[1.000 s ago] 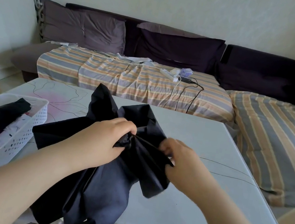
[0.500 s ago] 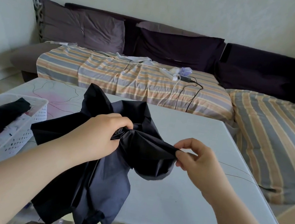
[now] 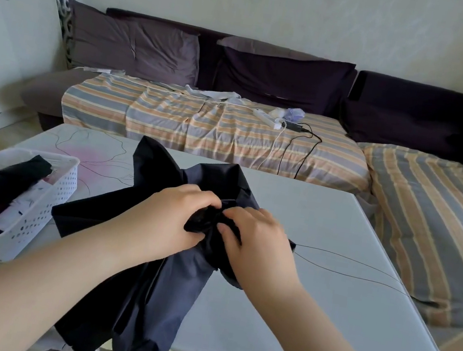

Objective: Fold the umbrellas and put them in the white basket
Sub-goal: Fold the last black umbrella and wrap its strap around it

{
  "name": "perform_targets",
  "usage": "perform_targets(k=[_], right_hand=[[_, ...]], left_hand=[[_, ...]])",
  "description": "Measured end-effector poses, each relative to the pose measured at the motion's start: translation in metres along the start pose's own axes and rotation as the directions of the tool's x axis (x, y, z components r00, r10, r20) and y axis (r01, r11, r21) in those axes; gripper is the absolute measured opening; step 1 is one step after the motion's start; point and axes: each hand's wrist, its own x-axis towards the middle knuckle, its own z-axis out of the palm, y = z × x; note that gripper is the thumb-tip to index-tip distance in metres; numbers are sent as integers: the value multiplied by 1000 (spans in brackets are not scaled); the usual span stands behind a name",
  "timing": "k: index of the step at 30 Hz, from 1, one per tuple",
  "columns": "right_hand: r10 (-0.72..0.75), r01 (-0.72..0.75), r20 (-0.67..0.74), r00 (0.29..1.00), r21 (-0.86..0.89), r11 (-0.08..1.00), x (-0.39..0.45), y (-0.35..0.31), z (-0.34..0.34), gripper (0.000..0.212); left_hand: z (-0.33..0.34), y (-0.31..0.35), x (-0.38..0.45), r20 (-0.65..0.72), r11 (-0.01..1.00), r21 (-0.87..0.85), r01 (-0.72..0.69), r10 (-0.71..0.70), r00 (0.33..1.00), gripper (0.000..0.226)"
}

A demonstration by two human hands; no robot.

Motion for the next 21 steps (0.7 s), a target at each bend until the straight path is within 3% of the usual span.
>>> perform_targets(k=[5, 8, 12, 14, 16, 18, 21], right_hand=[[-35, 34, 9, 999, 126, 991, 4, -7, 1, 14], [71, -101, 120, 990, 265, 959, 3, -5, -4, 7], [57, -120, 193, 980, 330, 936, 1, 0, -12, 12], [19, -84, 215, 976, 299, 951, -5, 9, -17, 23], [7, -21, 107, 994, 129, 991, -14, 25, -20, 29], [101, -100, -21, 995, 53, 994, -24, 44, -22, 33], [310, -310, 25, 950, 143, 940, -33, 56, -23, 45]], left_hand=[[5, 3, -2, -36, 1000, -6, -24, 24, 999, 42], [5, 5, -3, -30, 999, 26, -42, 43, 999, 46], [5, 5, -1, -36, 996, 70, -51, 54, 998, 25], [5, 3, -1, -85, 994, 101, -47, 55, 995, 17], [4, 0, -1, -133, 994, 111, -24, 39, 990, 11], [1, -3, -1, -169, 995, 101, 3, 14, 986, 9], [-1, -8, -1, -203, 994, 107, 19, 3, 979, 11]])
